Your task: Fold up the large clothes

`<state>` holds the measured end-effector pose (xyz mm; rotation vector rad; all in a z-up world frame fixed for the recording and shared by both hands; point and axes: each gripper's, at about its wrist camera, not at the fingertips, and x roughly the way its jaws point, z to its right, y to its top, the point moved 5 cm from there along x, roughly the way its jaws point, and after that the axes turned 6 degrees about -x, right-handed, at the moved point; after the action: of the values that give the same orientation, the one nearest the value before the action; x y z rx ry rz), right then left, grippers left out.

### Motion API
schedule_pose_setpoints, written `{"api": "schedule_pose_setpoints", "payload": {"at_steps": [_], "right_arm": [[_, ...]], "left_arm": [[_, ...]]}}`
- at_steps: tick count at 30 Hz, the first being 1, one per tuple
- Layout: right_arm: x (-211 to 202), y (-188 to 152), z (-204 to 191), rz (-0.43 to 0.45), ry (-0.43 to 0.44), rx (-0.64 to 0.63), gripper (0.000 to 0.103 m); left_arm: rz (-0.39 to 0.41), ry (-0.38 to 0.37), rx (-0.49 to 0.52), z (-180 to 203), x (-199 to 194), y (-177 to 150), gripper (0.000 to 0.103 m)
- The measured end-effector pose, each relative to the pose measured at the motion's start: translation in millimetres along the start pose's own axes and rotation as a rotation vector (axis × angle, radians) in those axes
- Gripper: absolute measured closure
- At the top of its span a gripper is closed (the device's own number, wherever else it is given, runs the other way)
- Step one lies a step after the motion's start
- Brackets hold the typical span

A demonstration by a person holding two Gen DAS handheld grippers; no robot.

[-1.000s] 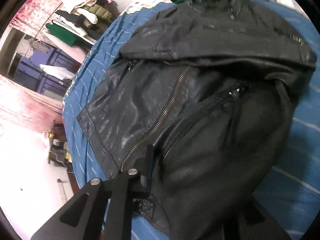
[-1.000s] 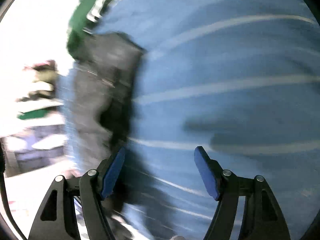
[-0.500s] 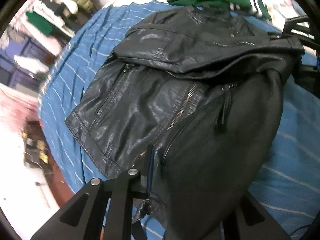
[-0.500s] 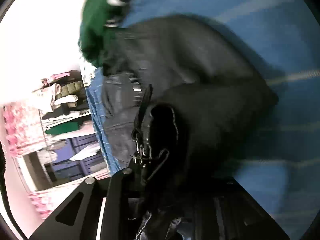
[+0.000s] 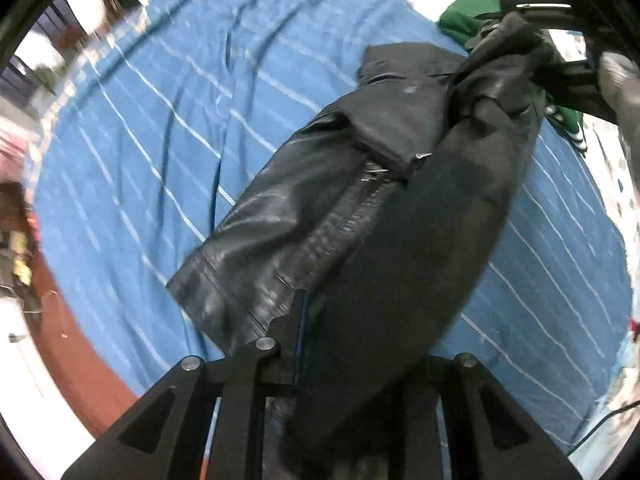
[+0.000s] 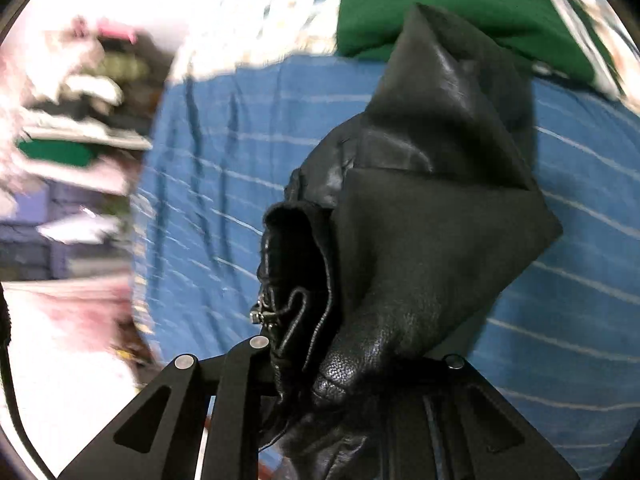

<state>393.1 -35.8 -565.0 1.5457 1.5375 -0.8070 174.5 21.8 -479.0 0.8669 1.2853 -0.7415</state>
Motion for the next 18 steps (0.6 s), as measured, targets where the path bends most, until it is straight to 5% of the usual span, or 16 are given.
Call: {"api": "schedule_pose_setpoints", "payload": {"at_steps": [5,9,10,13,15,16,18], "right_arm": [[75,16,-33,-0.126,-0.194,-0.018,0.077],[106,25,-44,-0.174,-0.231,-0.028,0.049],[107,27,-49,-0.174,-0.199,-0.034,0.038],[108,39,-68,-0.162,-0.015,-0.061,0.034],[95,40,-78,-0.169,0.168,-0.059,0.034],[82,41,-75,-0.148,0.217,-0.054,0.034],[56,44,-57,-0.092,0.234,-0.039,0.034]], "left_arm": [[-0.133,-0.229,-0.183,-54,37,27,0.078],[-0.158,-0.367,-0.351,-91,38,39,0.075],[-0.150,-0.377,-0.381,-100,35,41,0.071],[-0.087,-0.322,-0.412,-120,22,46,0.064],[-0.030,-0.266,-0.383,-125,12,50,0.043],[0.002,-0.224,-0.359,-124,8,52,0.019],[0.050,-0.156,-0.288,-114,5,56,0.012]]}}
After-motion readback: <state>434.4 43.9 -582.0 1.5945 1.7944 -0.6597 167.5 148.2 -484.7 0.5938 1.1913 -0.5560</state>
